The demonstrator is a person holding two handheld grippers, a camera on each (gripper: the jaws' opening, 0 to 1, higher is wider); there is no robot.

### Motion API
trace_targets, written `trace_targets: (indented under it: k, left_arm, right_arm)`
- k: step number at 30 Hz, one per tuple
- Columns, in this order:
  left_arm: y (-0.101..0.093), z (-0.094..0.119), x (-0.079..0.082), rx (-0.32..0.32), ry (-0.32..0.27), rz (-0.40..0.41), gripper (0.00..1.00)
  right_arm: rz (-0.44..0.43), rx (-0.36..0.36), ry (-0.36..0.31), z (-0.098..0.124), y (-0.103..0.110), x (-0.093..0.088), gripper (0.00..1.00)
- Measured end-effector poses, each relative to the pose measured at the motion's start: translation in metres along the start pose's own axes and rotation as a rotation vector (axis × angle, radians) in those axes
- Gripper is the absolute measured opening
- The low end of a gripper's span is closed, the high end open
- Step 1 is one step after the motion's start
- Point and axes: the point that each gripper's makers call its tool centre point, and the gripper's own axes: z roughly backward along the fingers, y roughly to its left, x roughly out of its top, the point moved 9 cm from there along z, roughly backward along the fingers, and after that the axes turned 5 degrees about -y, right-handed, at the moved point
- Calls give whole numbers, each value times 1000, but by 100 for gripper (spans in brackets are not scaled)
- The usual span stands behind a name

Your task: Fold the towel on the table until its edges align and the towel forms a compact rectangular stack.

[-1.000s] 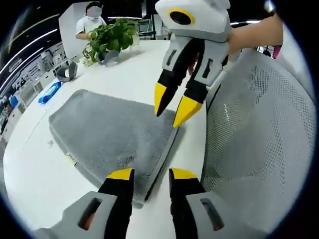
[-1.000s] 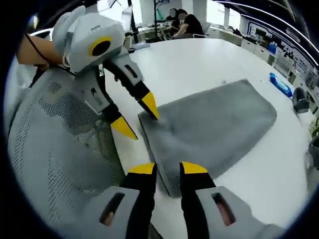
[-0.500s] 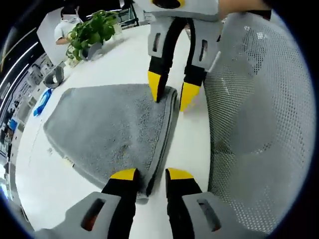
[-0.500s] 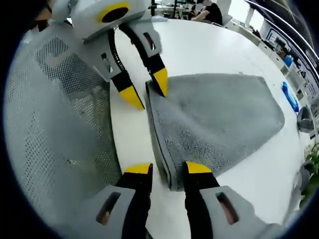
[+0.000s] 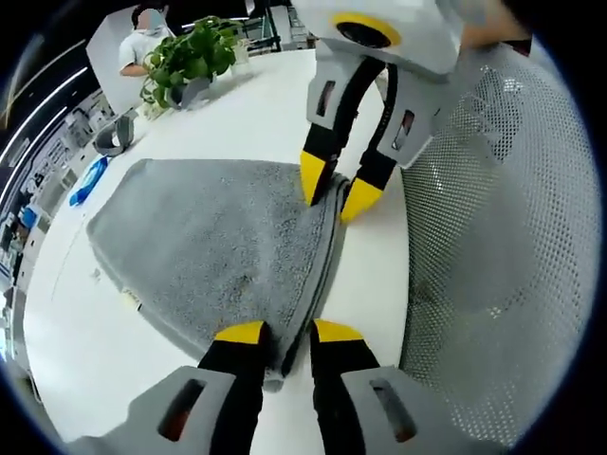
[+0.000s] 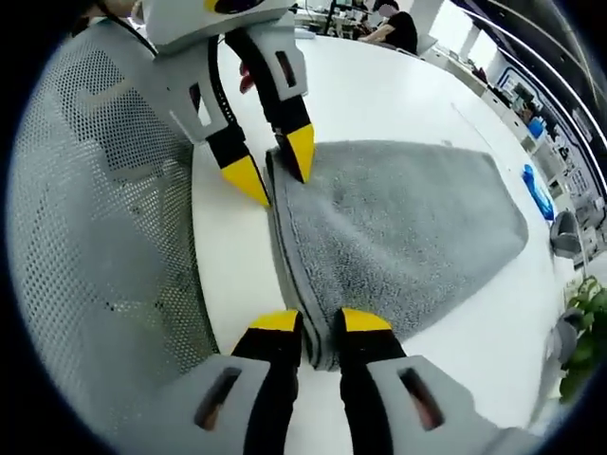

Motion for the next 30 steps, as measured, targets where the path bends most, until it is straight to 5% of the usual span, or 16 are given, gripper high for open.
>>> trace_targets:
  k: [2, 11, 16, 22, 30]
  left_arm:
    - [1, -1, 2, 16, -2, -5, 15]
    - [-3, 1, 2, 112, 8, 98, 8]
    - [2, 5, 4, 77, 39, 149, 7]
    - [0, 12, 7, 55, 48, 186, 6]
    - [5, 36, 15, 61, -10, 257, 6]
  right_arm:
    - [91, -27, 14, -1, -1, 0, 6]
    - [-71, -4, -5, -1, -7, 1, 4]
    - [-45, 17, 12, 0, -6, 5, 4]
    - [-159, 55, -21, 13, -11, 7, 3]
    - [-298, 67, -106, 35, -18, 15, 3]
